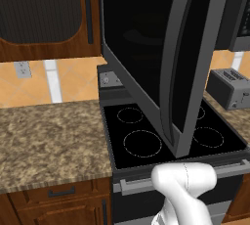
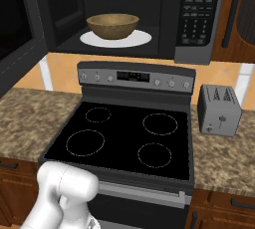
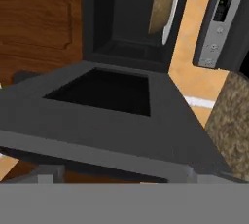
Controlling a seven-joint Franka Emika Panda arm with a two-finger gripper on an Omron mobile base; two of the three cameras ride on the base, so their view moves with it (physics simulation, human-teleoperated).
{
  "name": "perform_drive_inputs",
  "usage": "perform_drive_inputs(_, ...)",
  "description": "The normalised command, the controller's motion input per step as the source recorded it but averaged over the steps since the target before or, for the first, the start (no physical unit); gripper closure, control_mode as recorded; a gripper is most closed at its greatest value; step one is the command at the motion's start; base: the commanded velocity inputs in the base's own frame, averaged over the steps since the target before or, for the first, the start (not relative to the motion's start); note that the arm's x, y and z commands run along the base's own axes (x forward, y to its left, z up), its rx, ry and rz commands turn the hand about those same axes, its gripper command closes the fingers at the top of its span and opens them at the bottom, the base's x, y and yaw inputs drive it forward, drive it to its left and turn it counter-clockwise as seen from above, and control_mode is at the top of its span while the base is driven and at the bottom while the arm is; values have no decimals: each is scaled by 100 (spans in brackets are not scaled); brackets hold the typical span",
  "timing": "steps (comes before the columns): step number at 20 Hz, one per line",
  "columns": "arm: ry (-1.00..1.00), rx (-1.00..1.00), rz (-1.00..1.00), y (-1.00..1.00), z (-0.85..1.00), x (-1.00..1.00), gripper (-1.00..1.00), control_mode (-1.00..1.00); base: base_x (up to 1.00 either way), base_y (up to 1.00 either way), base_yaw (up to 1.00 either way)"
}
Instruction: Open the microwave, place the bowl with waffle inside the microwave, then close the microwave door and turn it on.
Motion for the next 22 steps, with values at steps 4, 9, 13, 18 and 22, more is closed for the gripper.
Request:
perform_drive_inputs(4, -34, 0, -13, 100, -28, -4, -100, -100, 0, 0, 0)
perform_drive_inputs(9, -36, 3, -18, 83, -16, -14, -100, -100, 0, 0, 0)
perform_drive_inputs(13, -17, 36, -10, 46, -86, 13, -100, -100, 0, 0, 0)
perform_drive_inputs(18, -13, 25, -5, 77, -96, 49, -100, -100, 0, 0, 0)
perform_drive_inputs(22, -19, 9, -12, 69, -69, 66, -100, -100, 0, 0, 0)
